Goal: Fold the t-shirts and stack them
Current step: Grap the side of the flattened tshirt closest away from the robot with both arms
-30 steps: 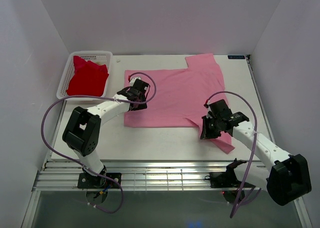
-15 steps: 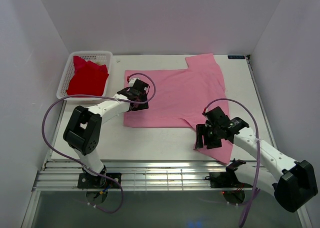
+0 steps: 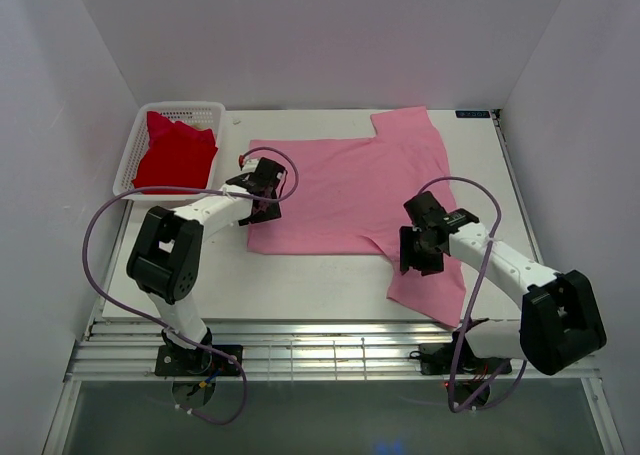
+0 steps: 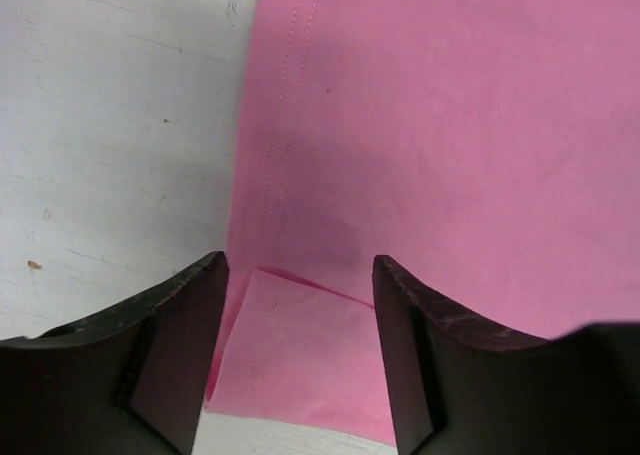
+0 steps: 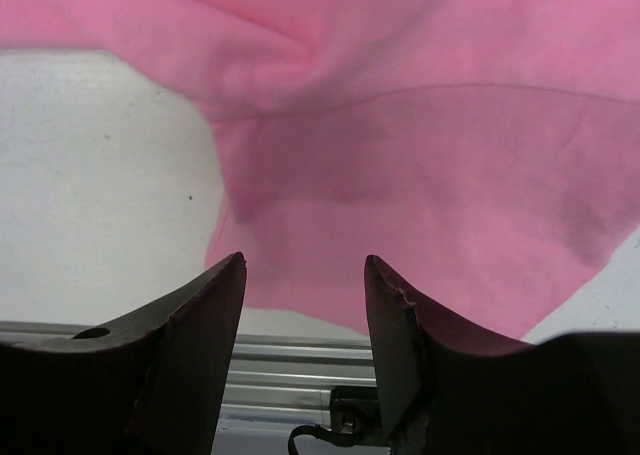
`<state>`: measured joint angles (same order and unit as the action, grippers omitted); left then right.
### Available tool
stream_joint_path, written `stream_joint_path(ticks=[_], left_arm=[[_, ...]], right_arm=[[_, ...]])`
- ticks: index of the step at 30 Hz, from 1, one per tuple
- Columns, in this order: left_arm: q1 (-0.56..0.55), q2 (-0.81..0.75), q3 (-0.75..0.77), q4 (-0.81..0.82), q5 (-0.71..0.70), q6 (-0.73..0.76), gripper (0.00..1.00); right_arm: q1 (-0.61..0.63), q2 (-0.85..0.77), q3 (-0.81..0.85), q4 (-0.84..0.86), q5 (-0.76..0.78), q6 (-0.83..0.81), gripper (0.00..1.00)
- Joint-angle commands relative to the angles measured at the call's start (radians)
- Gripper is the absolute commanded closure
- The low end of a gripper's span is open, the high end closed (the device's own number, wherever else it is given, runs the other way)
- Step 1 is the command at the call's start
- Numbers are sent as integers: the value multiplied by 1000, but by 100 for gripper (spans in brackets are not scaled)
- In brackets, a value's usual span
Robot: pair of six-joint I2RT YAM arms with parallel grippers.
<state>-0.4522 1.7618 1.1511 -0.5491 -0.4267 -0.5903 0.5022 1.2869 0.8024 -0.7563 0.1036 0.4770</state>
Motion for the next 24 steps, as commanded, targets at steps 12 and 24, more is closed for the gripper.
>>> stream_joint_path(ticks=[12, 24], left_arm=[[-5, -50, -63, -43, 9, -11, 57], [-6, -62, -85, -49, 34, -26, 46]], right_arm=[[-298, -112, 1, -21, 24, -143, 42], [-309, -182, -54, -84, 15, -133, 38]])
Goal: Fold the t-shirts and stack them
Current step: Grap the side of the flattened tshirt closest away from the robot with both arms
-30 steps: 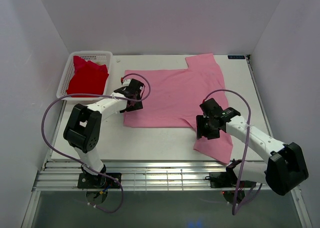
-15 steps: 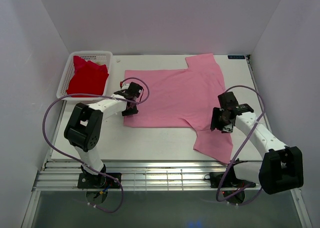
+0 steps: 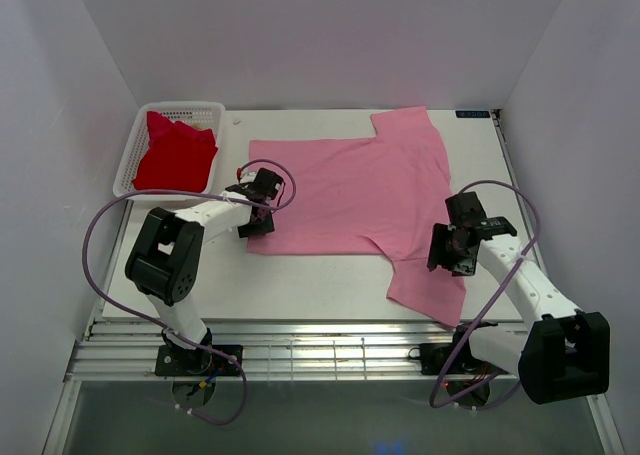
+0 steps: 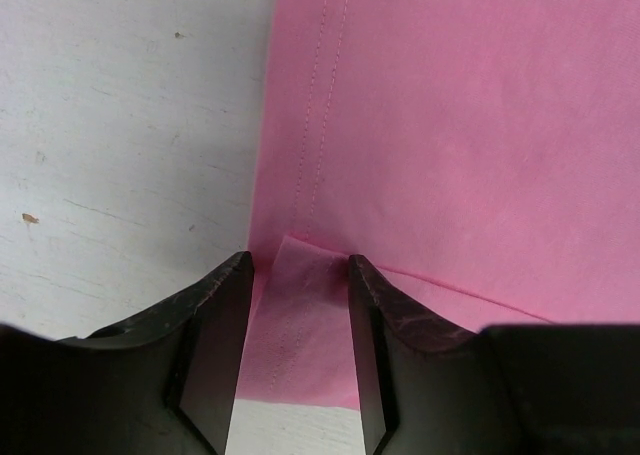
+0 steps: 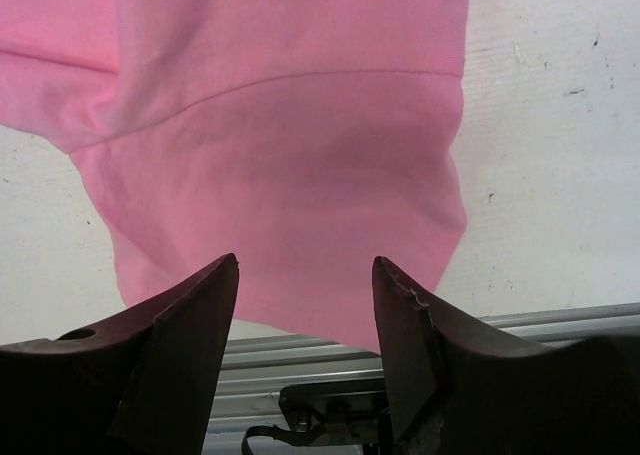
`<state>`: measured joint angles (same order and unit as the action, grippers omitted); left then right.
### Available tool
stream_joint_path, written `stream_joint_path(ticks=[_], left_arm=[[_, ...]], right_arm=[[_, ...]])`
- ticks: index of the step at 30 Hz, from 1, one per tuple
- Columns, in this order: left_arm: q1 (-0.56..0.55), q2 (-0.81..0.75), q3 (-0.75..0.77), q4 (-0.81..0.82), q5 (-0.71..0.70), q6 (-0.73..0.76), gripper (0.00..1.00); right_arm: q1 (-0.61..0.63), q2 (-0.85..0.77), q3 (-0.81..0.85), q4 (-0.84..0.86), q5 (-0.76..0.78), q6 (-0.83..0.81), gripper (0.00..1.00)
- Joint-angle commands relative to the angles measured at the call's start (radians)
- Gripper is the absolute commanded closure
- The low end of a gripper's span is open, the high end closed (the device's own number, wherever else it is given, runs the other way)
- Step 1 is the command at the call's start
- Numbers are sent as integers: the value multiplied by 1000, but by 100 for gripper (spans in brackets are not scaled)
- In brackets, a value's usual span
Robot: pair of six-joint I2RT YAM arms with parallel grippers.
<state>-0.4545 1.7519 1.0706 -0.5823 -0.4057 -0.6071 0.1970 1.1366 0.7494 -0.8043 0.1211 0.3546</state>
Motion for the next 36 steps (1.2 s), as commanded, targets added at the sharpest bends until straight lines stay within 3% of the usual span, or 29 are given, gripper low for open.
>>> stream_joint_path(ticks=[1, 11, 14, 15, 23, 36], left_arm=[[-4, -49, -3, -16, 13, -8, 47], [-7, -26, 11, 1, 28, 0, 55], [-7, -22, 12, 6, 30, 1, 65], [-7, -20, 12, 7, 30, 1, 73], [-7, -15, 12, 13, 24, 6, 97], [17, -114, 31, -63, -105, 3, 100]], right_arm=[[-4, -41, 2, -41, -6, -6, 38], [-4, -63, 50, -173, 18, 17, 36], [-4, -70, 57, -208, 23, 30, 32], [-4, -67, 59, -216, 23, 35, 32], [-4, -28, 34, -222, -3, 57, 32], [-4, 132, 2, -157, 25, 46, 29]])
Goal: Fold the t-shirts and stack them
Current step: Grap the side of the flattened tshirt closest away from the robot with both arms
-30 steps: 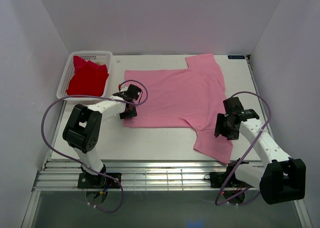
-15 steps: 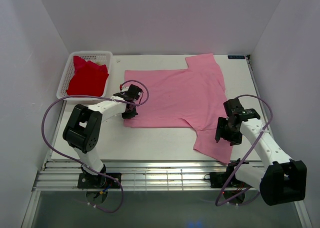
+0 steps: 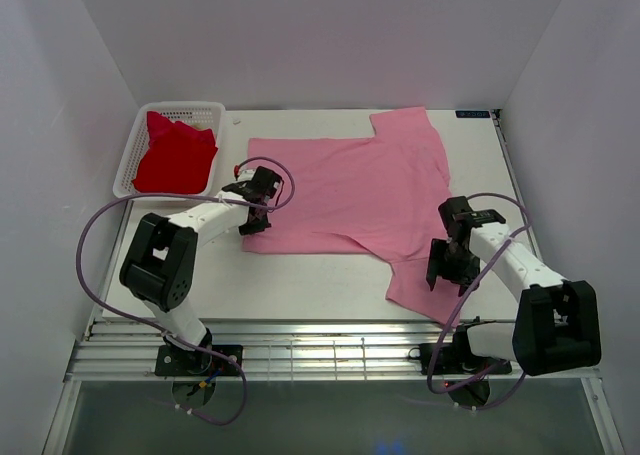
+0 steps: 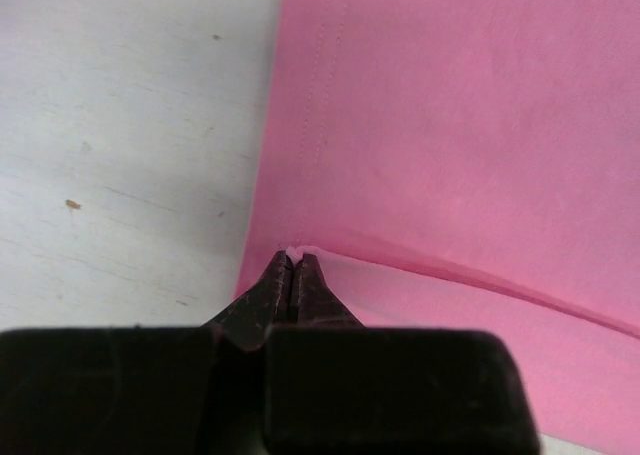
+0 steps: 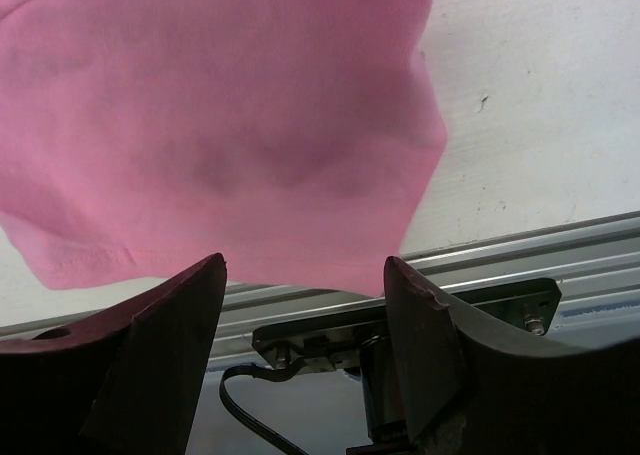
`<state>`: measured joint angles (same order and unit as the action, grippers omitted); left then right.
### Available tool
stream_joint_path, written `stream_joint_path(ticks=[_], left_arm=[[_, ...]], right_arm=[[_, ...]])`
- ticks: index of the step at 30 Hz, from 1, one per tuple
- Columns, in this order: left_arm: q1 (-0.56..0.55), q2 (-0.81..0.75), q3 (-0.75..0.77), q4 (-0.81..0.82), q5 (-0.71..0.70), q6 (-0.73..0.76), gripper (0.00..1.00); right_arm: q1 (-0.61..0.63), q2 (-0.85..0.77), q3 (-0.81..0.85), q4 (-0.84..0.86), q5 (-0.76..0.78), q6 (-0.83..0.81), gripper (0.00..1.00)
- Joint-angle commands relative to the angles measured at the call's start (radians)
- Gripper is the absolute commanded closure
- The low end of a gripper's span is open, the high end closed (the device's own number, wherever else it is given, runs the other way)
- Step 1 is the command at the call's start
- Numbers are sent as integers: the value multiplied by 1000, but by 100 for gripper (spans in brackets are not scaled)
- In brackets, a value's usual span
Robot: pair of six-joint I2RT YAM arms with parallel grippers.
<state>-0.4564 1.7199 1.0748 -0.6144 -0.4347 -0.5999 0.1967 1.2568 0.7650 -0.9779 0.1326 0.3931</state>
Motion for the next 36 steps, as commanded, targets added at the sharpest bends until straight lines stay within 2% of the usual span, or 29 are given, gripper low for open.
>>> stream_joint_path(ticks=[1, 12, 18, 22, 32, 34, 36], left_arm=[[25, -95, 16, -33, -78, -6, 100], [45, -115, -32, 2, -26, -11, 100], [45, -120, -29, 7, -18, -8, 100], [45, -129, -21, 8, -21, -5, 100], [50, -134, 23, 7, -19, 15, 100], [51, -137, 27, 7, -21, 18, 100], [55, -141, 30, 5, -22, 23, 100]], right_arm=[[-3, 15, -13, 16, 16, 6, 29], [-3, 46, -30, 18, 10, 12, 29], [-3, 82, -52, 42, -30, 18, 31], [0, 81, -120, 87, -109, 35, 35], [33, 124, -113, 103, -56, 50, 41], [33, 136, -113, 120, -54, 47, 46], [33, 150, -115, 133, -59, 44, 57]])
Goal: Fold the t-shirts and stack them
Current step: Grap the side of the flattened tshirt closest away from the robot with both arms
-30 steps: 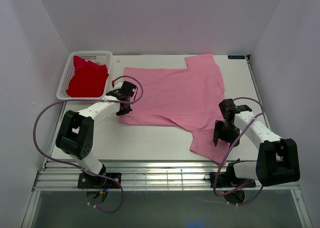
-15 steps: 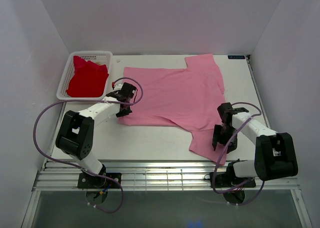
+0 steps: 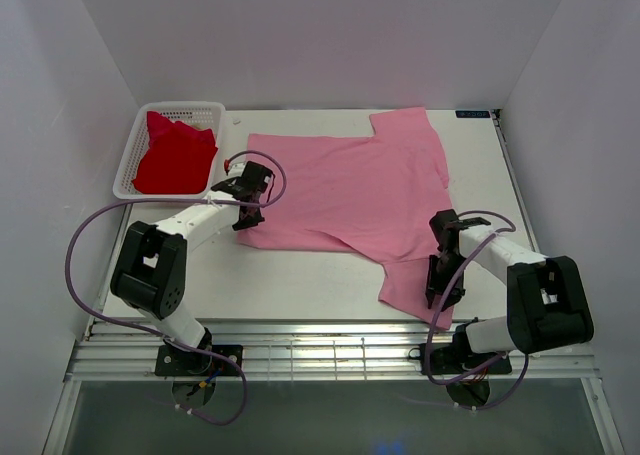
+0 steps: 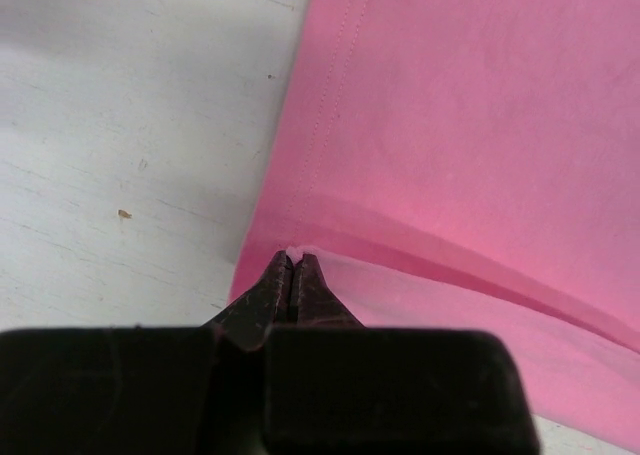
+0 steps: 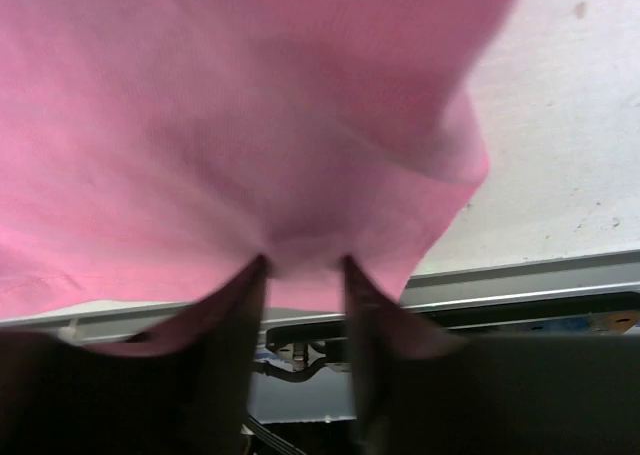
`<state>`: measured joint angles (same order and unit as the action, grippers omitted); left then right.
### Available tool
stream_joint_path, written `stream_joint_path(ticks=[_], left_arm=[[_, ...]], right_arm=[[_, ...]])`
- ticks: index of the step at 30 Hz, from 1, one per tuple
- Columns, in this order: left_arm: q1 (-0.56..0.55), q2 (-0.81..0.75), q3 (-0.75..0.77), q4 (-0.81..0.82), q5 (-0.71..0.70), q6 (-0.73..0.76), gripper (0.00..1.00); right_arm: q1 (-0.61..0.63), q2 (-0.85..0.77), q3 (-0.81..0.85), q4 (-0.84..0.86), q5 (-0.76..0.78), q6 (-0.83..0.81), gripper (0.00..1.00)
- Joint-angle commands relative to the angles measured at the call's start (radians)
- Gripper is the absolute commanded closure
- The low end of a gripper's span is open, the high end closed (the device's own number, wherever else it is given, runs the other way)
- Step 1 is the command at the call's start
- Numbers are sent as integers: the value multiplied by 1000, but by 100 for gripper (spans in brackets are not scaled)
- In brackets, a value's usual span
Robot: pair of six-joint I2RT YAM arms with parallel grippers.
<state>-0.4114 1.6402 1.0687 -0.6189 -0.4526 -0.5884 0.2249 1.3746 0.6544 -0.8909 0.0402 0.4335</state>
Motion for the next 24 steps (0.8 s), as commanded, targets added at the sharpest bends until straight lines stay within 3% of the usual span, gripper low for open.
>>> stream_joint_path(ticks=[1, 4, 6, 12, 17, 24], left_arm=[[11, -62, 36, 10, -5, 13, 100], [14, -65, 42, 8, -5, 16, 100], [16, -65, 46, 8, -6, 21, 100], [19, -52, 62, 5, -1, 30, 100], [19, -45, 76, 11, -9, 42, 100], [19, -8, 120, 25, -12, 47, 100]], right_arm=[[5, 37, -2, 50, 30, 2, 68], [7, 50, 1, 52, 32, -1, 86], [7, 43, 1, 52, 32, -1, 91], [11, 20, 23, 5, 23, -6, 92], [17, -8, 254, -114, 75, -4, 92], [13, 151, 522, -135, 124, -64, 92]])
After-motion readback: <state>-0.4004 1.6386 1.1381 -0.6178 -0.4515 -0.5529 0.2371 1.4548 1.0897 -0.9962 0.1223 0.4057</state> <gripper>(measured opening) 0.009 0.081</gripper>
